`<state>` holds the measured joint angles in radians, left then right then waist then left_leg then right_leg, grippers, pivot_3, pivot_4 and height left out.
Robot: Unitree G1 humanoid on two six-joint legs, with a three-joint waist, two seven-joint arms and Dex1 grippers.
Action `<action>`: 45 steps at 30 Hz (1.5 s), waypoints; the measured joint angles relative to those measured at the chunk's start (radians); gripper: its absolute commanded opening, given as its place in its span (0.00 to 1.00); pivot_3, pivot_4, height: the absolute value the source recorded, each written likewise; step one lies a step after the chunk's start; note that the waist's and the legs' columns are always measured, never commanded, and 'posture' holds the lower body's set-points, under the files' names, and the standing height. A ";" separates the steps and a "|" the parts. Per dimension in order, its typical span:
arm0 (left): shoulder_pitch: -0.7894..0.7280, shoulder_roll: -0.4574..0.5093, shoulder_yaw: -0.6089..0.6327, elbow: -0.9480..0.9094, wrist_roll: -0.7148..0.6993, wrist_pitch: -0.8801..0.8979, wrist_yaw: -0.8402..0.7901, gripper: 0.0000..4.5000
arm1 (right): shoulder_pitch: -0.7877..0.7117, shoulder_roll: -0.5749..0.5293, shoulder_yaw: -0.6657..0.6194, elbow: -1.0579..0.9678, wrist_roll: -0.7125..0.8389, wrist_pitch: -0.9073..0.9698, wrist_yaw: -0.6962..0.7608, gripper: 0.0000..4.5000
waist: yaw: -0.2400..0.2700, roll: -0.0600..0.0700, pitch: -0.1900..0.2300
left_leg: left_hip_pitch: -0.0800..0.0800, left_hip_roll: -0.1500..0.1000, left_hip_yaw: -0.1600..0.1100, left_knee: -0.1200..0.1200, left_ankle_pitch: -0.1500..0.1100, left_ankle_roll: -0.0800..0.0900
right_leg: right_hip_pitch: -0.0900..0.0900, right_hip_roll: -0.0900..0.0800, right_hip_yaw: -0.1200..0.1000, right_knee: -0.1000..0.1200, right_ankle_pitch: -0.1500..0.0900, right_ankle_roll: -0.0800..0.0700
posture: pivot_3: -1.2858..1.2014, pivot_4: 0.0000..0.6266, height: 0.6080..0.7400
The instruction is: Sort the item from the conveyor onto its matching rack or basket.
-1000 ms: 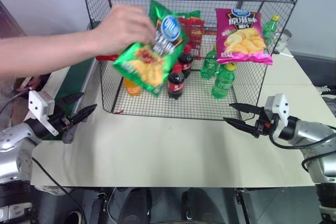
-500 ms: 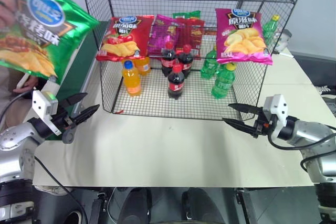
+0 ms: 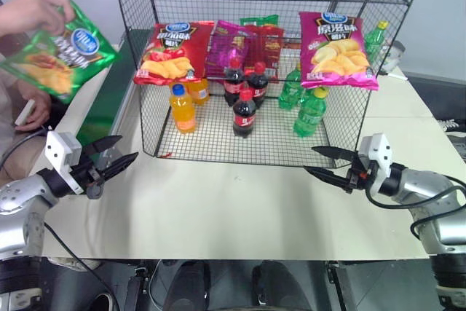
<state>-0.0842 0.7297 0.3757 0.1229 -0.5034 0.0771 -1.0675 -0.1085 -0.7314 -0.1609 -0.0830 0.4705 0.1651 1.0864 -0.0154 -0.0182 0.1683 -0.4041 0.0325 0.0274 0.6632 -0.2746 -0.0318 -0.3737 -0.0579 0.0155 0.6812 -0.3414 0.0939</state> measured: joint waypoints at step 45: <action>0.088 -0.007 0.021 -0.068 -0.011 0.017 0.050 0.74 | -0.062 0.003 0.036 0.048 -0.066 -0.039 0.042 0.61 | -0.001 0.000 0.000 | 0.000 0.000 0.000 0.000 0.000 0.000 | 0.000 0.000 0.000 0.000 0.000 0.000 | 0.52 0.24 0.99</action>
<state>0.0036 0.7231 0.3969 0.0545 -0.5141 0.0941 -1.0180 -0.1706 -0.7287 -0.1245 -0.0354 0.4042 0.1256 1.1279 -0.0167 -0.0182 0.1683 -0.4041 0.0326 0.0274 0.6632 -0.2746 -0.0317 -0.3738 -0.0582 0.0155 0.6811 -0.3414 0.0939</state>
